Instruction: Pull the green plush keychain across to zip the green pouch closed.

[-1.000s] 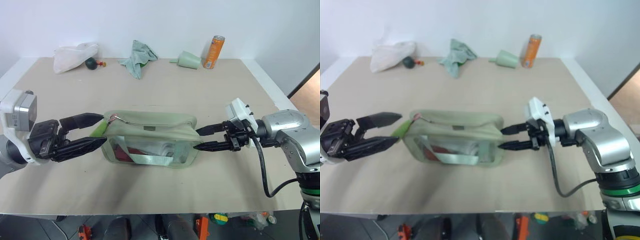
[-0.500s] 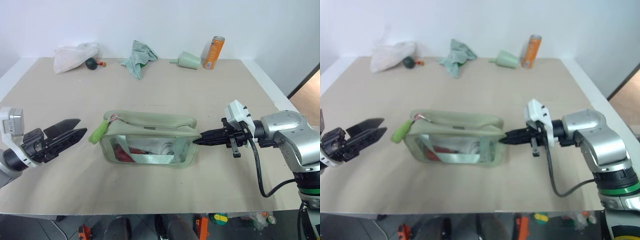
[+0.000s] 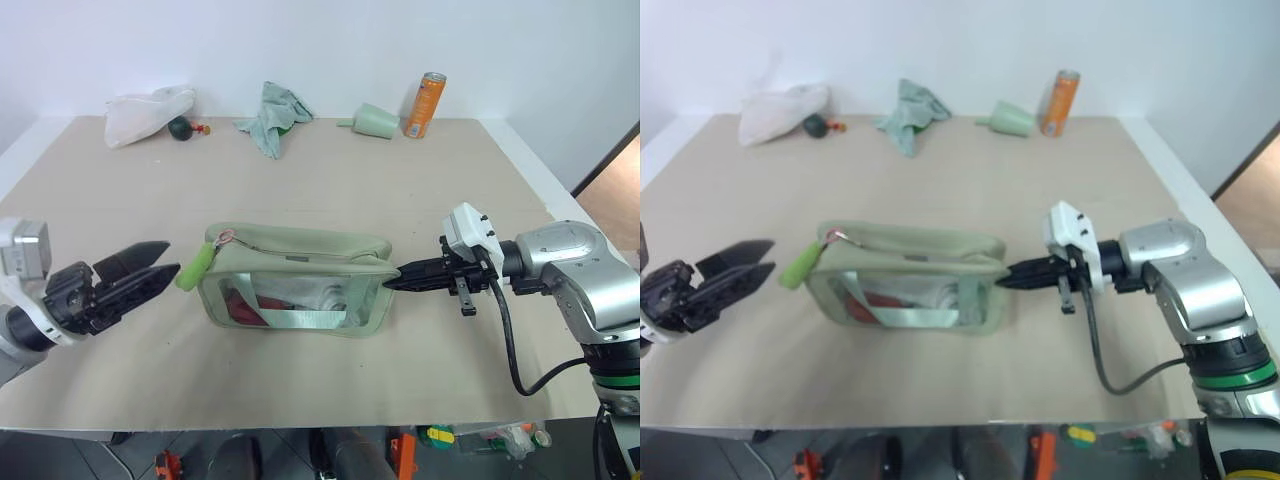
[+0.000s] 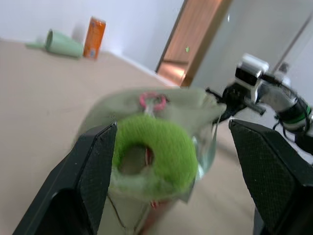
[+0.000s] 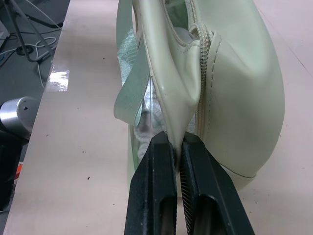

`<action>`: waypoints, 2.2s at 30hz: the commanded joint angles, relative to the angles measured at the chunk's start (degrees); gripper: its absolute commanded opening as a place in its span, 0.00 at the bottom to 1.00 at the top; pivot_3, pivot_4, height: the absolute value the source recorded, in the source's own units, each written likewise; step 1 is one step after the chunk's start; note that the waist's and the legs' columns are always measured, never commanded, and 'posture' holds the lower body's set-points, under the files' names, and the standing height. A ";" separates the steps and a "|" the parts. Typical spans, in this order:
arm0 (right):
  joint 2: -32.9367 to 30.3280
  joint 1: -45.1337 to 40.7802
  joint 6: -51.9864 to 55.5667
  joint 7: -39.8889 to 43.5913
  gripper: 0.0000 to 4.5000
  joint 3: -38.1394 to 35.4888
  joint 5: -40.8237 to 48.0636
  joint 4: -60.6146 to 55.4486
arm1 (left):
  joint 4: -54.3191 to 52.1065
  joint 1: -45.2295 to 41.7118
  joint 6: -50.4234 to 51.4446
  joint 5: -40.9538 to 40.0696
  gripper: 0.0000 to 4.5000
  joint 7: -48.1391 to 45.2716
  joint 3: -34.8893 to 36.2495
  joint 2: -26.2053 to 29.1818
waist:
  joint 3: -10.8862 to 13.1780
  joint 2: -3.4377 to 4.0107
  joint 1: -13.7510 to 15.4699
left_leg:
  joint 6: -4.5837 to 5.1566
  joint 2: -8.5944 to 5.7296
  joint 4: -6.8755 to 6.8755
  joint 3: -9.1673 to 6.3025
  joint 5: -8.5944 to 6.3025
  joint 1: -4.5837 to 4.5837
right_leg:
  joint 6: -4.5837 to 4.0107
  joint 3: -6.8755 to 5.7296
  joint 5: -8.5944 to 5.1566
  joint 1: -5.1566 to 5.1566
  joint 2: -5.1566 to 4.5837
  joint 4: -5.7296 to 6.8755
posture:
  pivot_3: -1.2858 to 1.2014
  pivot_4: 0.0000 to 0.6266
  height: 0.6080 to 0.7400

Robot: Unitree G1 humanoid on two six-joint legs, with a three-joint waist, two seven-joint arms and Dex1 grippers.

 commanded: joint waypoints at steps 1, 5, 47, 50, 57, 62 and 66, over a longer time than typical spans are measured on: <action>0.24 -0.09 -0.14 0.00 0.01 0.95 -0.75 -0.39 | -1.11 0.46 -0.85 3.10 0.85 -1.33 -2.67 0.66 | 0.00 0.00 0.00 | 0.00 0.00 0.00 0.01 0.00 0.02 | 0.00 0.01 0.01 0.00 0.00 0.00 | 0.52 0.24 1.00; 0.10 0.32 0.04 -0.30 0.00 0.52 -0.71 -0.87 | 0.31 -0.85 -0.96 4.20 0.79 -0.88 -4.18 0.28 | 0.00 0.00 0.00 | 0.00 0.01 0.00 0.01 0.00 0.03 | 0.00 0.01 0.01 0.01 0.01 0.00 | 0.52 0.24 1.00; -0.08 1.01 0.35 -2.18 0.00 0.02 -1.79 -2.14 | 0.72 -23.79 0.25 8.27 0.74 0.68 -18.07 -0.96 | -0.03 -0.01 0.04 | -0.02 -0.01 0.03 0.01 0.01 0.07 | 0.11 0.16 0.07 0.09 0.11 0.00 | 0.52 0.24 1.00; 0.07 0.64 0.25 -2.04 0.00 0.29 -1.89 -1.85 | 1.52 -23.46 1.30 2.22 0.74 1.90 -12.41 -1.06 | -0.03 -0.01 0.03 | -0.02 0.03 0.02 0.00 0.01 0.06 | 0.10 0.16 0.07 0.07 0.14 0.00 | 0.52 0.24 1.00; 0.34 -0.43 -0.21 -1.44 0.00 0.93 -2.28 -0.89 | 0.72 -17.99 2.74 -3.37 0.74 2.50 -4.42 0.86 | -0.03 -0.01 -0.02 | -0.02 0.05 0.02 0.01 0.01 0.06 | 0.10 0.15 0.07 0.07 0.13 0.00 | 0.52 0.24 1.00; 0.56 -0.70 -0.55 -1.09 0.00 1.24 -2.52 -0.51 | 1.17 -8.01 1.18 2.44 0.74 -0.61 -2.70 2.62 | -0.03 -0.01 -0.03 | -0.02 0.06 0.00 0.01 0.01 0.08 | 0.05 0.14 0.04 0.05 0.14 0.00 | 0.52 0.24 1.00; 0.68 -0.96 -0.64 -0.75 0.00 1.36 -2.57 -0.27 | 1.39 -3.78 0.15 5.01 0.74 -2.10 -3.58 1.91 | -0.03 -0.01 0.04 | -0.02 0.05 0.01 0.00 0.01 0.07 | 0.03 0.12 0.03 0.04 0.13 0.00 | 0.52 0.24 1.00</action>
